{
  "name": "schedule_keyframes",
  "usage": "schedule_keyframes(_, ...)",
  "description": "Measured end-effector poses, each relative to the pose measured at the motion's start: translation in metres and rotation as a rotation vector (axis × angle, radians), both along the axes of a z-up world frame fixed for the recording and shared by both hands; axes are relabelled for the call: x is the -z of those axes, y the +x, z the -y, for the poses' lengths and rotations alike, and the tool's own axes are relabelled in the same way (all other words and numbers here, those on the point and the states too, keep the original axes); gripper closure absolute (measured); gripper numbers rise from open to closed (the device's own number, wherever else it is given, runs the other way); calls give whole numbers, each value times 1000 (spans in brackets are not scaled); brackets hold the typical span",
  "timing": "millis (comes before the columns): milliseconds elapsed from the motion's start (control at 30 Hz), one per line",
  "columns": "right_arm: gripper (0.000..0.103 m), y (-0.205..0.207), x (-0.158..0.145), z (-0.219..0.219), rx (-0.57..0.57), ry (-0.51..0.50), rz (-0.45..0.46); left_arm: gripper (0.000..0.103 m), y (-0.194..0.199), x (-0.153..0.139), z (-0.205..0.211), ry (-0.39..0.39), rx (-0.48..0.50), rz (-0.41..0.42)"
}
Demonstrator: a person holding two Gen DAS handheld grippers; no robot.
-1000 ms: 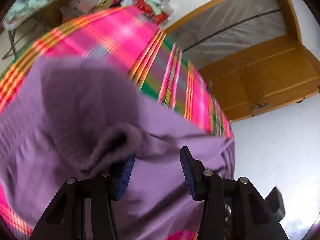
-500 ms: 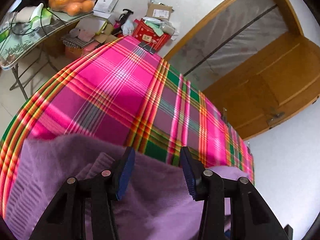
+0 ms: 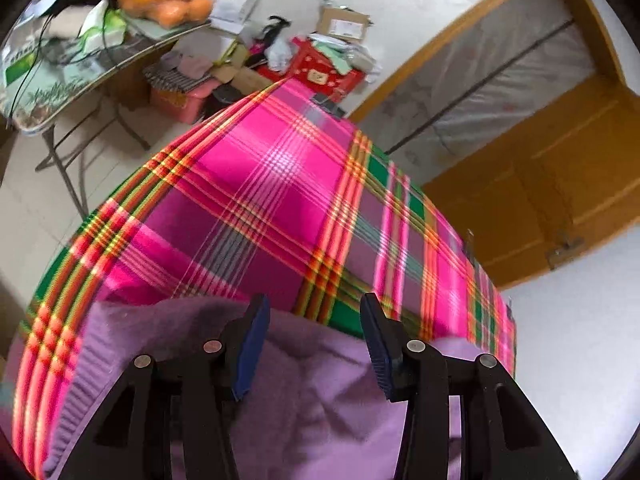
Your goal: Fold clothes
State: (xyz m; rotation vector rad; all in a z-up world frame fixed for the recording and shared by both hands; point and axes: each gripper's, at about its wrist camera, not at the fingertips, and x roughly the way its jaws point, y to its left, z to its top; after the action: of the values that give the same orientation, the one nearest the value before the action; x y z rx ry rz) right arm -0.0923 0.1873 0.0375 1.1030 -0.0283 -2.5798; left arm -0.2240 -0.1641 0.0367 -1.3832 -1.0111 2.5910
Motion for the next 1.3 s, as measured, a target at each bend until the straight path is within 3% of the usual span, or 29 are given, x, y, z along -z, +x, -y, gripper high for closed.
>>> schedule_keyframes(167,79,9,9,-30,73,25,34,55,24,-24,-7,-73,46,-47)
schedule_keyframes(367,54,24,21,-46,72,1,64,55,53,-47,-39,-96,168,-83)
schedule_keyframes(533,53,29,31,-41,28,-11,83,55,71,-44,-93,-106,345,-80)
schedule_keyframes(667,53,28,40,-33,-13,-31,103,55,79,-29,-135,-44,473,-47)
schedule_keyframes(733,61,27,45,-28,-32,-19,106,55,82,-23,-151,-6,501,-36)
schedule_keyframes(800,92,26,50,-23,-36,34,100,55,84,-19,-165,13,512,-35)
schedule_keyframes(833,95,26,51,-21,-39,57,92,55,86,-17,-173,15,523,-28)
schedule_keyframes(1300,97,7,19,-35,21,90,-68,55,84,17,-227,-33,616,98)
